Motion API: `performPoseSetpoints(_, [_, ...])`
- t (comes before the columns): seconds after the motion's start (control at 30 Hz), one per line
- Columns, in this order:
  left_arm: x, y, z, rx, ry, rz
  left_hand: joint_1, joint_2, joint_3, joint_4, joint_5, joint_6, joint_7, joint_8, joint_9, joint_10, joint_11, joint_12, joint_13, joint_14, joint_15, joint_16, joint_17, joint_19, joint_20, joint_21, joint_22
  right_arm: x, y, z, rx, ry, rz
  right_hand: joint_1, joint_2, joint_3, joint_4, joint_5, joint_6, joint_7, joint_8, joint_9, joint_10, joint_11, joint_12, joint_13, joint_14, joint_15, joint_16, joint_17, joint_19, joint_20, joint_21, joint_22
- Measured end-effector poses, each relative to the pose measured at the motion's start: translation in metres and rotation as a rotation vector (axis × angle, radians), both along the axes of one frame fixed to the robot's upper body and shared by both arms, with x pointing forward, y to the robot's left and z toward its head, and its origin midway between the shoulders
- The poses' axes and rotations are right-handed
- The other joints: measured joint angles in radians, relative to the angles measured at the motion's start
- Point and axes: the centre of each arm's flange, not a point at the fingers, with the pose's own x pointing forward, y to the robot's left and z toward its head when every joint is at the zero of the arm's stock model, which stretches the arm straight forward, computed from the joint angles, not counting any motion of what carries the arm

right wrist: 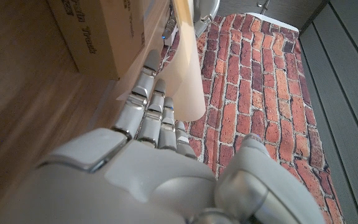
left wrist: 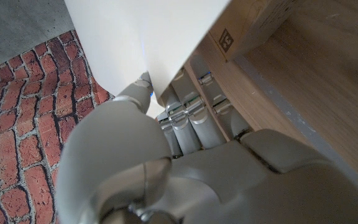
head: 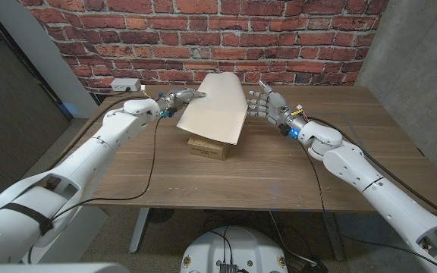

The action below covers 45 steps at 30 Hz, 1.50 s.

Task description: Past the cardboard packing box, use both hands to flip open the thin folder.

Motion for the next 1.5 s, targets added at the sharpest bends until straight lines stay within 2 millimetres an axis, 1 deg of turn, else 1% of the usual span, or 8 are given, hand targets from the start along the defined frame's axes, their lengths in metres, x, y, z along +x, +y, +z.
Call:
performPoseSetpoints(0.27, [-0.003, -0.001, 0.001, 0.029, -0.013, 0.025, 0.0, 0.0, 0.0, 0.0, 0.0, 0.0, 0.0, -0.002, 0.002, 0.0, 0.0, 0.0, 0.0, 0.0, 0.0, 0.0, 0.0, -0.004, 0.004, 0.008, 0.0, -0.002, -0.001, 0.001, -0.057, 0.023, -0.034, -0.008, 0.002, 0.0, 0.0, 0.0, -0.068, -0.052, -0.007, 0.0, -0.132, -0.013, -0.008, 0.0, -0.014, 0.007, -0.002, 0.0, 0.0, 0.006, 0.0, 0.0])
performPoseSetpoints(0.5, [-0.004, -0.002, 0.0, 0.045, -0.019, 0.039, -0.004, 0.004, 0.003, 0.003, -0.001, 0.0, 0.0, -0.002, -0.001, 0.0, 0.0, 0.0, 0.003, 0.0, 0.0, 0.0, 0.005, -0.006, 0.006, 0.015, -0.005, -0.005, 0.0, 0.001, -0.062, 0.023, -0.056, -0.008, 0.002, 0.0, 0.0, 0.0, -0.152, -0.083, -0.007, 0.0, -0.232, -0.028, -0.008, 0.0, -0.007, 0.004, -0.002, 0.0, 0.057, -0.021, 0.015, 0.0])
performPoseSetpoints(0.9, [-0.005, -0.003, -0.003, 0.05, -0.029, 0.055, -0.004, 0.004, 0.003, 0.003, -0.003, 0.0, 0.0, -0.006, -0.002, -0.002, -0.002, -0.001, 0.003, -0.005, 0.005, 0.0, 0.005, -0.02, 0.005, 0.022, -0.005, -0.01, 0.007, -0.003, 0.075, 0.012, -0.084, -0.008, 0.002, 0.01, -0.01, 0.004, -0.198, -0.087, -0.007, 0.002, -0.339, -0.022, -0.007, 0.0, -0.025, 0.008, -0.003, 0.0, 0.053, -0.04, 0.015, 0.0])
performPoseSetpoints(1.0, [-0.006, -0.004, -0.002, 0.048, -0.036, 0.052, -0.004, 0.004, 0.005, 0.006, -0.004, 0.0, 0.0, -0.006, -0.002, -0.002, -0.002, -0.001, 0.006, -0.005, 0.005, 0.0, 0.005, -0.02, 0.005, 0.03, -0.005, -0.011, 0.009, -0.006, 0.119, 0.018, -0.092, -0.002, 0.008, 0.02, -0.012, 0.004, -0.198, -0.087, -0.007, 0.003, -0.341, -0.021, 0.004, 0.0, 0.036, -0.004, 0.016, 0.0, 0.083, -0.047, 0.028, 0.0])
performPoseSetpoints(1.23, [-0.006, -0.005, -0.001, 0.042, -0.048, 0.051, -0.007, 0.001, 0.006, 0.005, -0.004, 0.0, 0.0, -0.006, 0.002, -0.002, -0.002, -0.001, 0.008, -0.005, 0.005, 0.0, 0.006, -0.029, 0.007, 0.037, -0.005, -0.014, 0.013, -0.011, 0.209, 0.023, -0.129, -0.001, 0.008, 0.027, -0.019, 0.004, -0.205, -0.095, -0.002, 0.002, -0.392, -0.039, 0.0, 0.0, 0.031, -0.007, 0.004, 0.0, 0.115, -0.065, 0.039, 0.005])
performPoseSetpoints(1.33, [-0.007, -0.005, 0.0, 0.042, -0.05, 0.052, -0.008, 0.0, 0.01, 0.001, -0.004, 0.0, 0.0, -0.008, 0.002, -0.002, -0.002, -0.001, 0.008, -0.005, 0.005, -0.003, 0.009, -0.029, 0.007, 0.038, -0.005, -0.015, 0.012, -0.012, 0.237, 0.021, -0.148, 0.003, 0.004, 0.029, -0.021, 0.004, -0.201, -0.098, 0.013, 0.002, -0.351, -0.034, 0.017, 0.0, 0.035, -0.01, 0.004, 0.0, 0.116, -0.067, 0.039, 0.005])
performPoseSetpoints(1.4, [-0.007, -0.005, 0.0, 0.042, -0.052, 0.051, -0.008, 0.0, 0.01, 0.001, -0.005, 0.0, 0.0, -0.008, 0.001, -0.002, -0.002, -0.001, 0.008, -0.005, 0.005, -0.008, 0.009, -0.029, 0.007, 0.042, -0.005, -0.016, 0.011, -0.013, 0.249, 0.021, -0.154, 0.003, 0.004, 0.03, -0.022, 0.004, -0.169, -0.091, 0.023, 0.0, -0.241, -0.03, 0.05, 0.0, 0.064, -0.022, 0.004, 0.0, 0.11, -0.072, 0.039, 0.005])
performPoseSetpoints(1.5, [-0.008, -0.006, 0.001, 0.043, -0.057, 0.053, -0.008, 0.0, 0.01, 0.001, -0.005, 0.0, 0.0, -0.008, 0.002, -0.003, -0.002, -0.001, 0.008, -0.005, 0.005, -0.008, 0.009, -0.029, 0.007, 0.045, -0.009, -0.017, 0.011, -0.014, 0.25, 0.02, -0.154, 0.003, 0.004, 0.035, -0.021, 0.004, -0.07, -0.047, 0.038, 0.0, -0.059, -0.041, 0.093, 0.0, 0.109, -0.038, 0.003, -0.003, 0.1, -0.077, 0.039, 0.005])
